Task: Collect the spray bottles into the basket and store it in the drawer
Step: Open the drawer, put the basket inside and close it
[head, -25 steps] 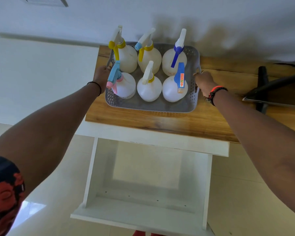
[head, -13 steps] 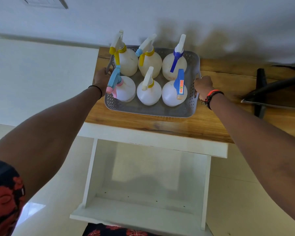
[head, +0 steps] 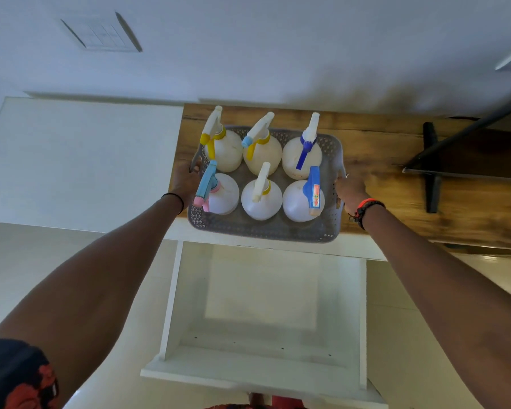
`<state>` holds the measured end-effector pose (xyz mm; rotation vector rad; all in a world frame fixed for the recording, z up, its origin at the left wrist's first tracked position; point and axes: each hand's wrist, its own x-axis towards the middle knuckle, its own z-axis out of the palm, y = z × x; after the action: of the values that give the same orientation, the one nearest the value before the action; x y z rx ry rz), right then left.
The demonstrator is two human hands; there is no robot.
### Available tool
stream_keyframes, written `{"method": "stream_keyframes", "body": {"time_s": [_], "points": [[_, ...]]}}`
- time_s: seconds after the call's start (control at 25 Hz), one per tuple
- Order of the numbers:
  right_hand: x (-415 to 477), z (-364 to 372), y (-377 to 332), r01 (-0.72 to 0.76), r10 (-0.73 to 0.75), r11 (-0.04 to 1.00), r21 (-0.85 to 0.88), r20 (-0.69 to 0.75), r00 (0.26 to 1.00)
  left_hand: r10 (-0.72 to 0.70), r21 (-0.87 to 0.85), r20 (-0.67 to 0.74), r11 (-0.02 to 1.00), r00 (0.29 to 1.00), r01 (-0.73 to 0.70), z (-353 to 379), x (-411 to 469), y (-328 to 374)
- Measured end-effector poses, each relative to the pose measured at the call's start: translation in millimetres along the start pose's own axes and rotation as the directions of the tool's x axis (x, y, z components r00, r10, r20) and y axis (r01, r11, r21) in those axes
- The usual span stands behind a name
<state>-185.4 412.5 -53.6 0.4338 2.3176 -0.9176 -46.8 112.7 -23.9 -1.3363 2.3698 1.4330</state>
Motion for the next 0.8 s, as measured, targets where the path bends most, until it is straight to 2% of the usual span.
{"method": "stream_keyframes", "body": {"time_s": [0.12,0.48,0.8], "points": [[-23.2,3.7,25.8,-0.042,0.043,0.999,0.027,-0.042,0.998,-0.003,-0.018,0.008,1.0,1.0,0.003,-5.1,-28.1,-16.4],[-108.3,5.7,110.8,-0.097,0.102,0.991,0.087,-0.061,0.993,-0.035,0.081,0.042,0.996,0.999,0.032,-17.5,-116.1,-76.5],[-171.6,15.9,187.4,-0.153,0.162,0.98,0.131,-0.065,0.985,-0.065,0.049,0.089,0.997,0.994,0.061,-10.9,-176.5,-134.2]]}}
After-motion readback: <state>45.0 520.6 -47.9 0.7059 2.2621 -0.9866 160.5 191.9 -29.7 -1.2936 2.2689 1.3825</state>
